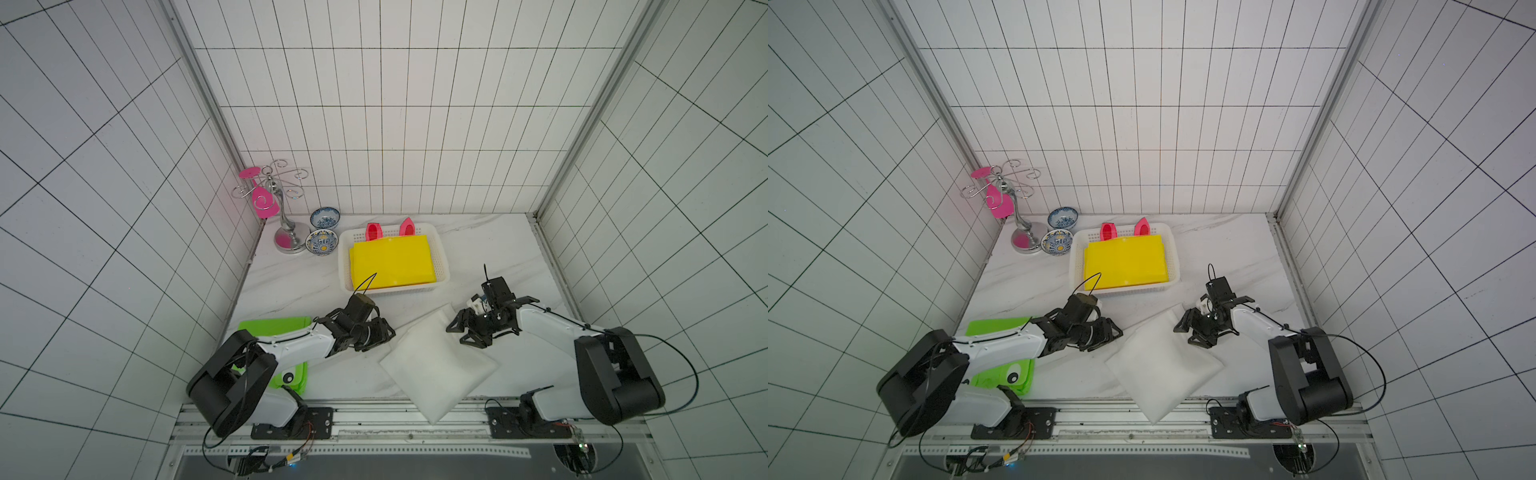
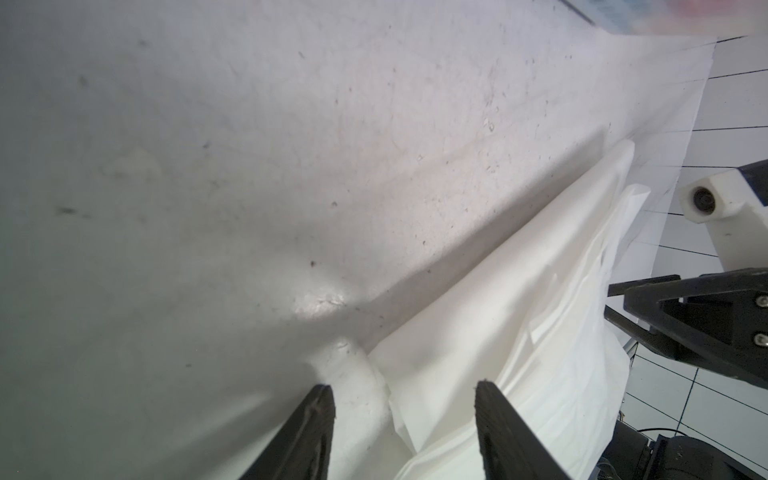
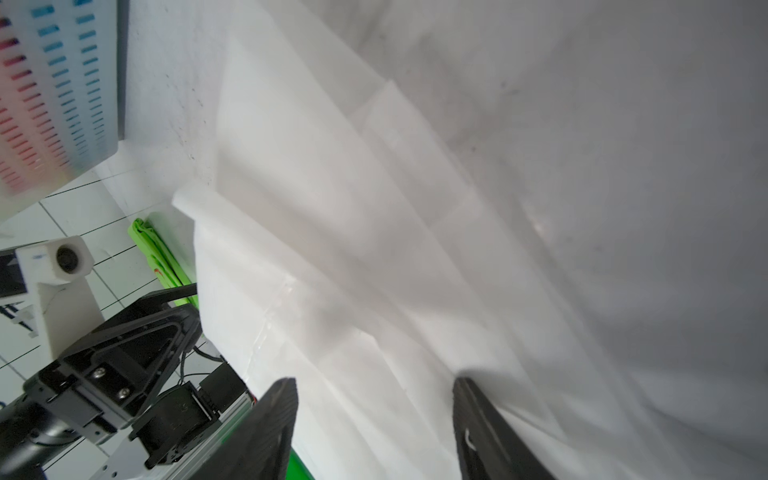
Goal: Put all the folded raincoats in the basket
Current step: Pick up the raincoat from the center of the board.
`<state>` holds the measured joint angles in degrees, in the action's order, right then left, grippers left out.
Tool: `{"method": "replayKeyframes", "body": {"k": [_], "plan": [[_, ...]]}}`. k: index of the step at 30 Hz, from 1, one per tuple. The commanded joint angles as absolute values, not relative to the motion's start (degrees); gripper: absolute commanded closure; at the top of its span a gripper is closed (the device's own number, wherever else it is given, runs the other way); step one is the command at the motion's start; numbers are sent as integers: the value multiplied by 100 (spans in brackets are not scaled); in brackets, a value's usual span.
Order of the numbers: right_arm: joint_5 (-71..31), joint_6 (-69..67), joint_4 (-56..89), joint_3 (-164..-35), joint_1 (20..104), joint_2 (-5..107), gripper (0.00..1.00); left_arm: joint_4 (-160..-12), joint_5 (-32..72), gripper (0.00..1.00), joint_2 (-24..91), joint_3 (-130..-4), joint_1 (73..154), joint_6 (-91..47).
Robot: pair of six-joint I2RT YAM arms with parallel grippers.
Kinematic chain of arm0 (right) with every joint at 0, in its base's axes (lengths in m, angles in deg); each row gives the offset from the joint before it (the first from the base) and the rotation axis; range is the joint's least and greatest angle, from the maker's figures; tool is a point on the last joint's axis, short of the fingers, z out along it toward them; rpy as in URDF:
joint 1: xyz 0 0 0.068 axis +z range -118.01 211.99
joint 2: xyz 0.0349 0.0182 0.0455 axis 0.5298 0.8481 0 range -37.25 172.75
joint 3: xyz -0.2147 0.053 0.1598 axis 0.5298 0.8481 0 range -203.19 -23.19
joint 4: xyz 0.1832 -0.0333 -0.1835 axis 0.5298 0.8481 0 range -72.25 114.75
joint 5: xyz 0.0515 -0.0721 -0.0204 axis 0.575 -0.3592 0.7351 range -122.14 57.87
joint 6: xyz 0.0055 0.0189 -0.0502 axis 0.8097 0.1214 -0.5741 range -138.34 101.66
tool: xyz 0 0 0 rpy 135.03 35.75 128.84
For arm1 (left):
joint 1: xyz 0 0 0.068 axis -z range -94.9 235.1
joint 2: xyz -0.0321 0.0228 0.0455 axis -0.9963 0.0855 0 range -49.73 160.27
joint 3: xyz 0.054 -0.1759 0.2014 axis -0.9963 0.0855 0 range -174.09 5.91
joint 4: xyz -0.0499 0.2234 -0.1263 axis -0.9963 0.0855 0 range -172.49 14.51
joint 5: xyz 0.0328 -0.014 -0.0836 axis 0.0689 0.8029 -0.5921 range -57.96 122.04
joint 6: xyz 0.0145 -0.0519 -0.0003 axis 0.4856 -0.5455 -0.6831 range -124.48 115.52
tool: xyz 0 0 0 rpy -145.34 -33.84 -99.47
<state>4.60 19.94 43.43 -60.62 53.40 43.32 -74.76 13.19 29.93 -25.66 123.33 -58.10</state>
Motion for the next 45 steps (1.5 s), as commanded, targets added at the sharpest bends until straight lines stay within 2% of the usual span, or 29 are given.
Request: {"method": "replayKeyframes", "body": {"k": [1,6,14,20,22,26,32,41,43,45], "plan": [[-353,1640,4932,-6364,5336,4026,36,-7441,1132,41,2722,-2611,12333,-5611],[-1341,821,5891,-6879,5339,3822,37,-6438,1383,38,1941,-2495,12351,-5509],[-1266,100,6190,-7458,5857,4405,37,-5661,1308,37,1143,-2198,12639,-5605],[-2515,165,6143,-7838,6609,5021,35,-5343,1025,37,1009,-2038,13211,-5756],[-2917,297,6159,-7907,6652,5286,35,-5157,1375,37,967,-1998,13461,-5846],[-3727,653,6163,-7956,6621,5512,36,-5269,1291,36,923,-1818,13510,-5959],[-3615,932,5778,-7791,6301,5369,40,-5776,1144,36,875,-1822,13621,-6090],[-3208,1058,5494,-7409,5816,5342,44,-6525,1379,36,1825,-2209,13792,-6061],[-3043,1009,5508,-7382,5810,5260,44,-6705,1459,39,2016,-2292,13792,-6054],[-2931,962,5536,-7381,5809,5075,42,-6809,1657,47,2194,-2393,13783,-6062]]}}
